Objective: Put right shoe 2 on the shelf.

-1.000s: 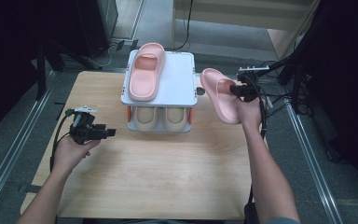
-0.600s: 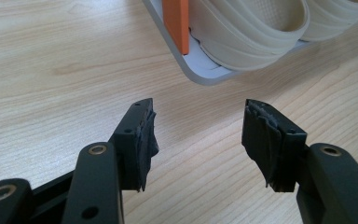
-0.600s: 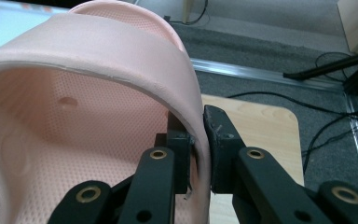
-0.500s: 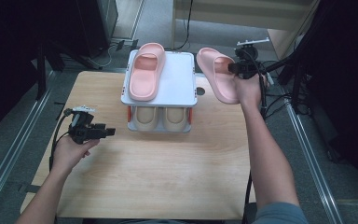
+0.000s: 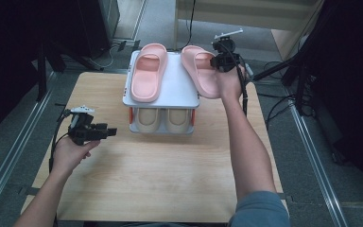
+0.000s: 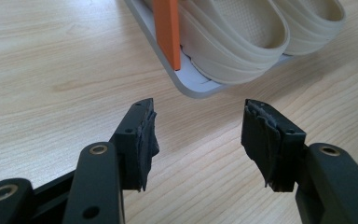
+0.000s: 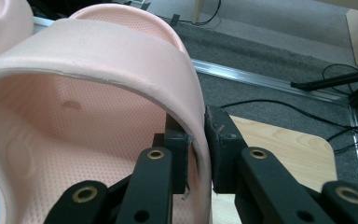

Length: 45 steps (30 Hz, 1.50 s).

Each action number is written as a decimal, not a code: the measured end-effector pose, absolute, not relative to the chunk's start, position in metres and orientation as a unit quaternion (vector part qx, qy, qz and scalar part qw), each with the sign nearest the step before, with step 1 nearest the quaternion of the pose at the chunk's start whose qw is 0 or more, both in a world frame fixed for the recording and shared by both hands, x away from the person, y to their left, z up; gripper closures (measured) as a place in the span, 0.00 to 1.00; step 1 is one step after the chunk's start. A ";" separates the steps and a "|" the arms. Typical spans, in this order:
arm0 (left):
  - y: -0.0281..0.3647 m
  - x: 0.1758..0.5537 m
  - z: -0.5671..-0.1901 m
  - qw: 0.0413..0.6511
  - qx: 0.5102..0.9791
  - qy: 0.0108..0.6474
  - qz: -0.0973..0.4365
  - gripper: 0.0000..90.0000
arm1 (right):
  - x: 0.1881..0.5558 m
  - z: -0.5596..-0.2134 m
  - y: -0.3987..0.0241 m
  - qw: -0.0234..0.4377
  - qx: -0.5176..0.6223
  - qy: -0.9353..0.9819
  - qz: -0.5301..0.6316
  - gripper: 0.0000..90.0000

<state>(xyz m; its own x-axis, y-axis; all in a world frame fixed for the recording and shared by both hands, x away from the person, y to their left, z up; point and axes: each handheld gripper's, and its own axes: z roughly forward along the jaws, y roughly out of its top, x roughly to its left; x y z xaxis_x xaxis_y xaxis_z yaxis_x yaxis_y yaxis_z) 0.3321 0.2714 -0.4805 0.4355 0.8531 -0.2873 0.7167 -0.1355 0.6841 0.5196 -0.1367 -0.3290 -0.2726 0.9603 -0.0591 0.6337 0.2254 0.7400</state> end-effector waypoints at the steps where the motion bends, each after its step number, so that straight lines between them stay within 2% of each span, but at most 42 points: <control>1: 0.271 0.332 -0.480 0.398 0.748 0.524 0.086 0.50 | 0.521 -0.330 -0.132 0.264 0.542 0.737 0.307 0.89; 16: 0.267 0.334 -0.482 0.393 0.757 0.516 0.085 0.49 | 0.529 -0.336 -0.088 0.267 0.543 0.738 0.299 0.87; 40: 0.268 0.335 -0.484 0.385 0.761 0.516 0.079 0.49 | 0.502 -0.338 -0.084 0.216 0.503 0.764 0.342 0.71; 45: 0.268 0.335 -0.484 0.385 0.761 0.517 0.080 0.49 | 0.494 -0.338 -0.080 0.218 0.487 0.772 0.345 0.68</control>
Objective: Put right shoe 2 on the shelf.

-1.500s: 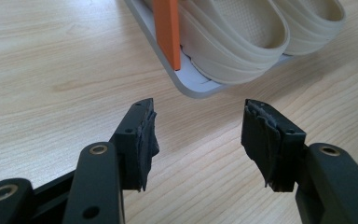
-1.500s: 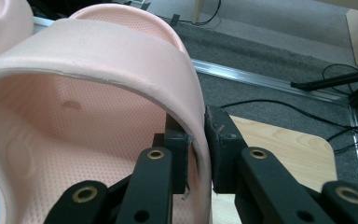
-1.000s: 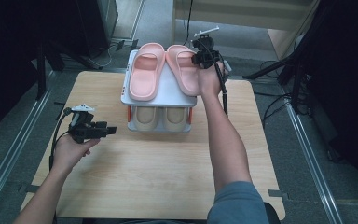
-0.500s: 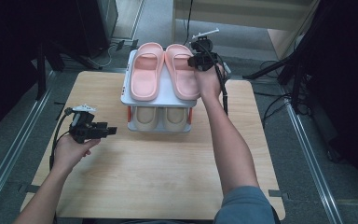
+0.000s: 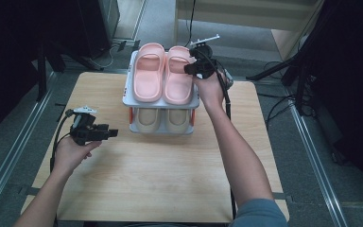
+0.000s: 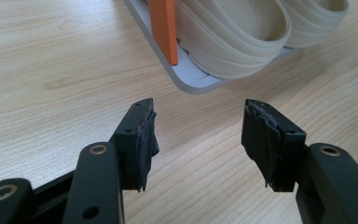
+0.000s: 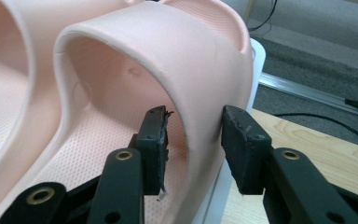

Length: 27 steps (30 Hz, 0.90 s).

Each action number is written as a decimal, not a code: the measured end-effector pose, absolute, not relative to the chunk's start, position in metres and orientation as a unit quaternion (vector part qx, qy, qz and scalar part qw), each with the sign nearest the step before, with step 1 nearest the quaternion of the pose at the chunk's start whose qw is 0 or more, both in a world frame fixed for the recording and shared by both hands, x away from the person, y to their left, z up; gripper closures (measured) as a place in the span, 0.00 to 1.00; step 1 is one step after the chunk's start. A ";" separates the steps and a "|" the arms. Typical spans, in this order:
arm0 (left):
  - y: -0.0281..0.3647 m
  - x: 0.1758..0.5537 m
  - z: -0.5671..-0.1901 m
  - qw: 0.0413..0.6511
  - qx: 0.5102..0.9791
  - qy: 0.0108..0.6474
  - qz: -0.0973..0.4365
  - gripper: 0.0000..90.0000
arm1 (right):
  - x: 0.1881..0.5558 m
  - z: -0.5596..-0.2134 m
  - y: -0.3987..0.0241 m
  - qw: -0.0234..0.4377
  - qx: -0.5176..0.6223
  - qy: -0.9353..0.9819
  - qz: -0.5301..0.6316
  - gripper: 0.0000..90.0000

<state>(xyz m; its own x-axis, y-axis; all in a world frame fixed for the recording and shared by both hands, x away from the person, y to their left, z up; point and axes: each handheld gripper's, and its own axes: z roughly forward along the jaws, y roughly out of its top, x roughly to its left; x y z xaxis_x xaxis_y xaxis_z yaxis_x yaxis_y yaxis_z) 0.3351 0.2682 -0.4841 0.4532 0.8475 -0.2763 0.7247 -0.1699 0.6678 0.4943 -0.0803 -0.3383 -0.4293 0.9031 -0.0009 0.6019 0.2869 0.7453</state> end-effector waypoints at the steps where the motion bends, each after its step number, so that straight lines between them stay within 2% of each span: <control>1: 0.268 0.335 -0.484 0.384 0.761 0.516 0.079 0.49 | 0.493 -0.338 -0.080 0.218 0.485 0.773 0.346 0.68; 15: 0.268 0.336 -0.486 0.381 0.763 0.517 0.076 0.49 | 0.482 -0.341 -0.082 0.220 0.474 0.770 0.366 0.68; 27: 0.267 0.338 -0.486 0.384 0.763 0.515 0.075 0.49 | 0.476 -0.343 -0.092 0.219 0.464 0.768 0.383 0.62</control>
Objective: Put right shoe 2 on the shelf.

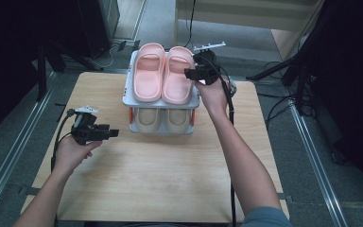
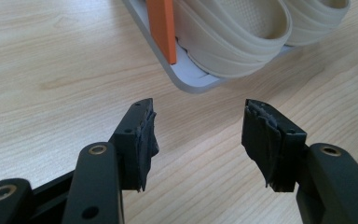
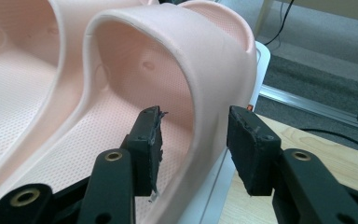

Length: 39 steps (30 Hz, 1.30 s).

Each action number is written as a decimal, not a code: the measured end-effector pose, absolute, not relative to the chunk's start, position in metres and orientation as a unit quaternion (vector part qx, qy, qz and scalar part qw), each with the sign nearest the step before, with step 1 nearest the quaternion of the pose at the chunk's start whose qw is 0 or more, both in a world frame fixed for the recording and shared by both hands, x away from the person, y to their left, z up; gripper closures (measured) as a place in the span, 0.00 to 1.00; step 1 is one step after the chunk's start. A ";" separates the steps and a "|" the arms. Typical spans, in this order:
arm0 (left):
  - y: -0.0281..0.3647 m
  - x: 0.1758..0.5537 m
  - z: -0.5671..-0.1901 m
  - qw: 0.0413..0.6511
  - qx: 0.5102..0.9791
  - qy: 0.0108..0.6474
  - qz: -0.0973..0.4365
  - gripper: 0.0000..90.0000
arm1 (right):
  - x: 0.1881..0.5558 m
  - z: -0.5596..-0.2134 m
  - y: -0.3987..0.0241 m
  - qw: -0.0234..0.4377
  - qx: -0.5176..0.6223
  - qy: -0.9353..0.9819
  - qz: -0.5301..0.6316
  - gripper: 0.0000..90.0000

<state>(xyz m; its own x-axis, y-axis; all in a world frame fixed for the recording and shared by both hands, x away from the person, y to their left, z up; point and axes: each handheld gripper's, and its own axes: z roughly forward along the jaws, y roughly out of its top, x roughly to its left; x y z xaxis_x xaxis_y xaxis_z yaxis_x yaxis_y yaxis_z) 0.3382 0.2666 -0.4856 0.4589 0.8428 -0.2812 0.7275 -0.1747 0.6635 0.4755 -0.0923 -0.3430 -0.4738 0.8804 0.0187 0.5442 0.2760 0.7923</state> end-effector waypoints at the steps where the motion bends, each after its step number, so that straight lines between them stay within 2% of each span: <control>1: 0.266 0.339 -0.486 0.386 0.762 0.515 0.075 0.49 | 0.474 -0.342 -0.094 0.218 0.462 0.768 0.387 0.62; 9: 0.259 0.347 -0.486 0.380 0.770 0.507 0.069 0.49 | 0.460 -0.334 -0.104 0.219 0.441 0.771 0.404 0.61; 17: 0.252 0.353 -0.487 0.384 0.772 0.502 0.065 0.49 | 0.446 -0.333 -0.123 0.244 0.427 0.764 0.418 0.59; 33: 0.250 0.356 -0.487 0.379 0.777 0.499 0.061 0.49 | 0.429 -0.353 -0.164 0.250 0.438 0.746 0.434 0.59; 39: 0.249 0.355 -0.486 0.382 0.777 0.495 0.066 0.49 | 0.417 -0.366 -0.175 0.267 0.437 0.741 0.434 0.58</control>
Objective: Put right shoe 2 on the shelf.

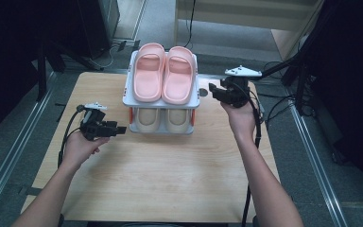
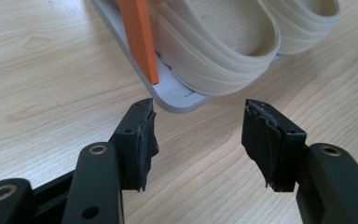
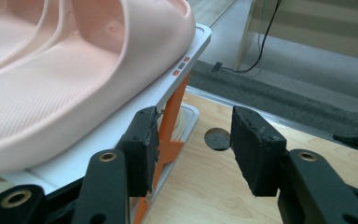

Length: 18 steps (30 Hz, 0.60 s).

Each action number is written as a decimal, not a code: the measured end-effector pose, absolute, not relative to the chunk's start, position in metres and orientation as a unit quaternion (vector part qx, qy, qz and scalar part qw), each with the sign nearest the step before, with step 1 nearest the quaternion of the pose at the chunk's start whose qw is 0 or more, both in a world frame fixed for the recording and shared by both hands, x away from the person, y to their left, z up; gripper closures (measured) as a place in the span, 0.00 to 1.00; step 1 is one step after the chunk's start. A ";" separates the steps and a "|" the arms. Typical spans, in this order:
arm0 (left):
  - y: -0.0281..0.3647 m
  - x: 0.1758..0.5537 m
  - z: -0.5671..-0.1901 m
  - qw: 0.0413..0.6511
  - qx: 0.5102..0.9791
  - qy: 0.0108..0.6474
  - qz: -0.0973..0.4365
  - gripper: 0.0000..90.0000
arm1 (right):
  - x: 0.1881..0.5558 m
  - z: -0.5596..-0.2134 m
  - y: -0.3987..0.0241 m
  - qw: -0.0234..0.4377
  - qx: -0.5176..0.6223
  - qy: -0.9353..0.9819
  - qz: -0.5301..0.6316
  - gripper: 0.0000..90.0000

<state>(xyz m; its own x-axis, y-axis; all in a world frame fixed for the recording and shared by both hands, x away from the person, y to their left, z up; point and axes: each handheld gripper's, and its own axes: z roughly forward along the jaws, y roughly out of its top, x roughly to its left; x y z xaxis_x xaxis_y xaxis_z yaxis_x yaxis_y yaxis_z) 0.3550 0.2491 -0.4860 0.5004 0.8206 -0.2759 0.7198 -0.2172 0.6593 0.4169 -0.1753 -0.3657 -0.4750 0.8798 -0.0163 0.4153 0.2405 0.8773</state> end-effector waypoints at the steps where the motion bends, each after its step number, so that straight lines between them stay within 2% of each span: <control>1: 0.249 0.355 -0.486 0.380 0.778 0.496 0.065 0.49 | 0.414 -0.368 -0.177 0.269 0.436 0.739 0.436 0.58; 18: 0.250 0.356 -0.488 0.374 0.779 0.500 0.059 0.49 | 0.379 -0.416 -0.208 0.264 0.463 0.727 0.432 0.55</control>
